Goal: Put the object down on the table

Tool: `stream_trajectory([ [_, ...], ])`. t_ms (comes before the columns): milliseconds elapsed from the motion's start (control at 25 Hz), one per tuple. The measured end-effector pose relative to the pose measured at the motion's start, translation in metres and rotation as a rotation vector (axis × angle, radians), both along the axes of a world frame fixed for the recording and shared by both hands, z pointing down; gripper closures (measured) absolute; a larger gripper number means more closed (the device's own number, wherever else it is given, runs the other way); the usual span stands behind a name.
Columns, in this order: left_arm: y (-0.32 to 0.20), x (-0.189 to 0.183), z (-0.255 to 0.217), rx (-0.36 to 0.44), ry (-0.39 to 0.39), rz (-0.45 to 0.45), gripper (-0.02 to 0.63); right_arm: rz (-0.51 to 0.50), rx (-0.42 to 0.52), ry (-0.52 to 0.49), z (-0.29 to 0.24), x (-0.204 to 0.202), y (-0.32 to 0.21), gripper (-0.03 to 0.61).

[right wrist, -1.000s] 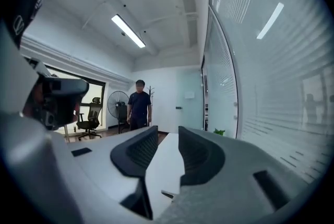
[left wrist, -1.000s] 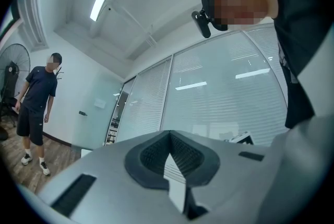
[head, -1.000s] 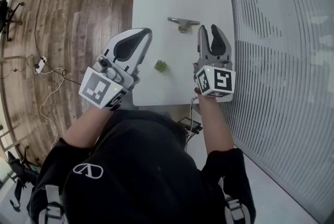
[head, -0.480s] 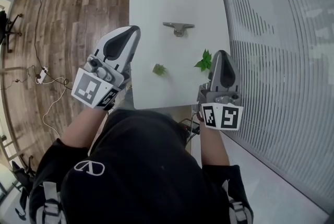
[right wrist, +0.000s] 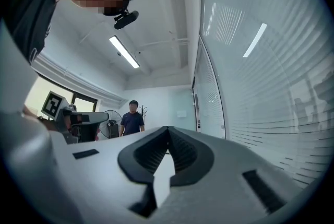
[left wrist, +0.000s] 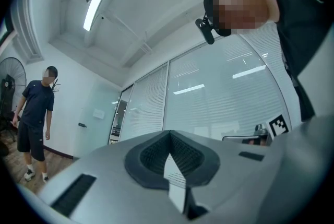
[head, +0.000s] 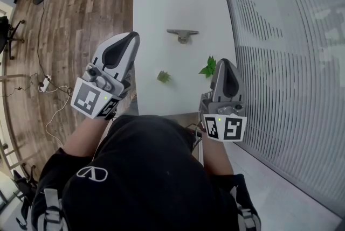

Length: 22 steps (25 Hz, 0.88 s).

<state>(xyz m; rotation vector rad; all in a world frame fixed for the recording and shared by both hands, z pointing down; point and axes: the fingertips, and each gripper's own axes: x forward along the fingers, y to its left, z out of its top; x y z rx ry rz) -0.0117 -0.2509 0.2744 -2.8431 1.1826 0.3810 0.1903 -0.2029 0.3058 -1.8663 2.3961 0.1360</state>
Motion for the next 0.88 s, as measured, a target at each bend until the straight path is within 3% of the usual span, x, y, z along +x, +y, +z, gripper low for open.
stream_trajectory([
  [880, 0.0008, 0.0000, -0.0045, 0.002, -0.001, -0.003, 0.609, 0.018, -0.019, 0.052, 0.0015, -0.0048, -0.0073, 0.572],
])
